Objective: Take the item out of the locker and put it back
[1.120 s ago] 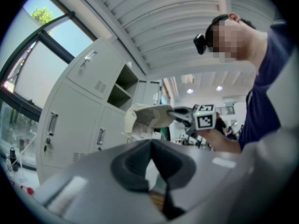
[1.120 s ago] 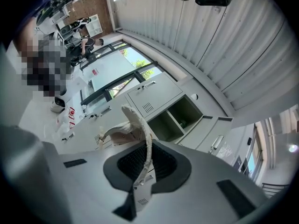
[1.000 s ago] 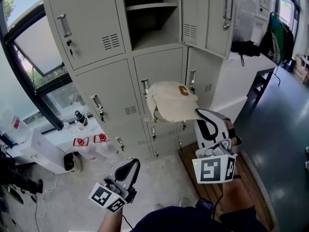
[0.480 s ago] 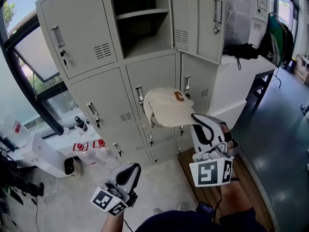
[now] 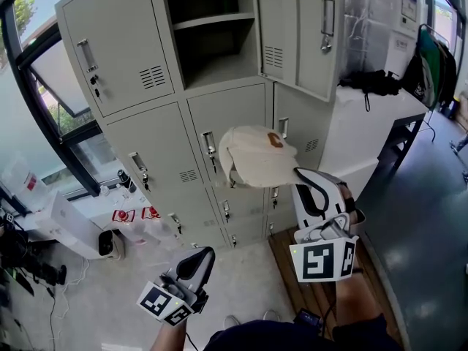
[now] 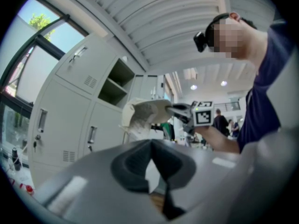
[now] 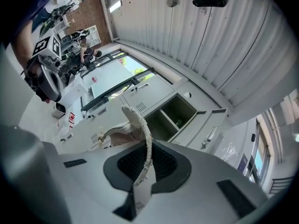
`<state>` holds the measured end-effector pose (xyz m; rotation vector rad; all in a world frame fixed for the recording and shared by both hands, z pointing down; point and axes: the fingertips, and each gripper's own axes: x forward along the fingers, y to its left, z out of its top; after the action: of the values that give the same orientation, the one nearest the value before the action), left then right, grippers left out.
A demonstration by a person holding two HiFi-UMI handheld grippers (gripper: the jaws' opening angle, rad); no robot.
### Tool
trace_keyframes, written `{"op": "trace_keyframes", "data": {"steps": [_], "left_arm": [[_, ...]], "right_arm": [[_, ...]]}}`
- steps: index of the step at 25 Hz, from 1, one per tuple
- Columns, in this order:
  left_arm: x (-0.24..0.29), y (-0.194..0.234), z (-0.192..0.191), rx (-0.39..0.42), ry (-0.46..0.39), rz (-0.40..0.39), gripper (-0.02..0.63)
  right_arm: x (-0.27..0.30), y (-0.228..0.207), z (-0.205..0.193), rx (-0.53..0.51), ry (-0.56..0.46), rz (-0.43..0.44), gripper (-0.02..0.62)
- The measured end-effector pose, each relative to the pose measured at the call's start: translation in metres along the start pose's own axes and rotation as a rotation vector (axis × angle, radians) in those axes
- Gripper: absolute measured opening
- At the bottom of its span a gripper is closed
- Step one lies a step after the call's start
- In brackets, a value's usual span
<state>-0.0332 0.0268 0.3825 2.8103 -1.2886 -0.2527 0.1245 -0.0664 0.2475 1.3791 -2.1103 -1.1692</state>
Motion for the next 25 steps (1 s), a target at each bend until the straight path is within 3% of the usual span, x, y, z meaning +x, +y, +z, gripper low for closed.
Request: {"op": "trace_keyframes", "data": {"steps": [16,25], "left_arm": [[0.031,-0.043,-0.002,0.032,-0.028,0.074,0.003],[0.032,-0.038,0.0,0.034,-0.053,0.106,0.003]], "right_arm": [[-0.008,-0.042,-0.014,-0.01,-0.111,0.019,0.021],[0.007,-0.053,0.002,-0.03,-0.161,0.012,0.021]]}}
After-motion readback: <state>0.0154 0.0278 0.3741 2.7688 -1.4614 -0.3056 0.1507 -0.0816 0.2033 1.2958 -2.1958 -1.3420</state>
